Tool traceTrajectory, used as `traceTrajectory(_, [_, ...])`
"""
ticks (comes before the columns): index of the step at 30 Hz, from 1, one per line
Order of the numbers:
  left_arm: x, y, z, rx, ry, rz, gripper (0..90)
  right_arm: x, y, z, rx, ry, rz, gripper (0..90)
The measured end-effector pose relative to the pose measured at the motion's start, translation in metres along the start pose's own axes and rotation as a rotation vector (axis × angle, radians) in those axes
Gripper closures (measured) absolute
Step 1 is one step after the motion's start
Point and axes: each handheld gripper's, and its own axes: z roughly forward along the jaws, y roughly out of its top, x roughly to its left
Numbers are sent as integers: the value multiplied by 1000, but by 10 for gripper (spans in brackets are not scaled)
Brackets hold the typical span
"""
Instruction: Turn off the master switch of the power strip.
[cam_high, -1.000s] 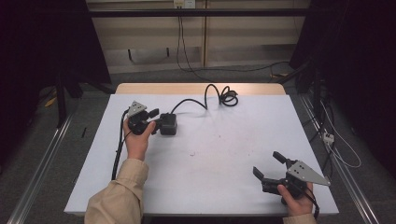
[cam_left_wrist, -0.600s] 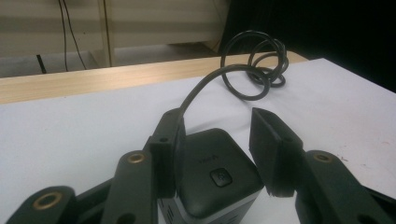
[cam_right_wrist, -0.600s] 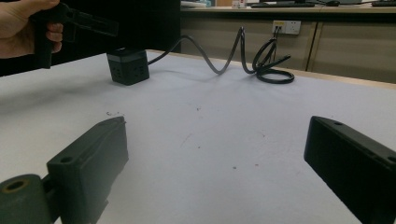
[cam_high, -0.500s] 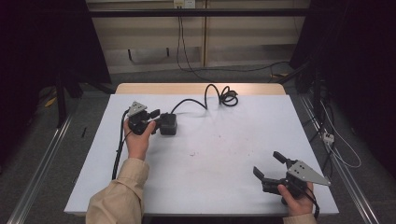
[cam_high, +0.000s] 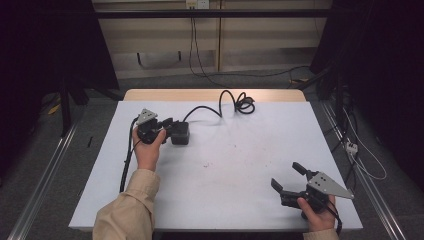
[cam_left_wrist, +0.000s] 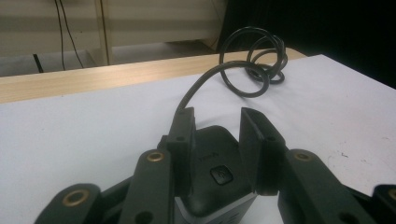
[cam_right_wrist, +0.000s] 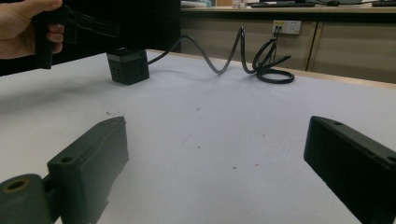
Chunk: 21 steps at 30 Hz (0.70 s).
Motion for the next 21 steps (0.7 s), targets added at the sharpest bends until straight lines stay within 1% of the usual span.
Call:
traceTrajectory(4, [0, 0, 0, -2, 2, 1, 692, 0, 0, 0, 1, 0, 2, 58])
traceTrajectory(8, [0, 0, 1, -1, 4, -10, 721, -1, 0, 0, 1, -2, 3, 58])
traceTrajectory(11, [1, 0, 1, 3, 5, -7, 740, 0, 0, 0, 2, -1, 3, 58])
traceTrajectory(16, [1, -1, 1, 5, 0, -11, 765, -1, 0, 0, 2, 0, 2, 59])
traceTrajectory(21, [1, -1, 1, 12, -4, 0, 790, 0, 0, 0, 3, 2, -1, 59])
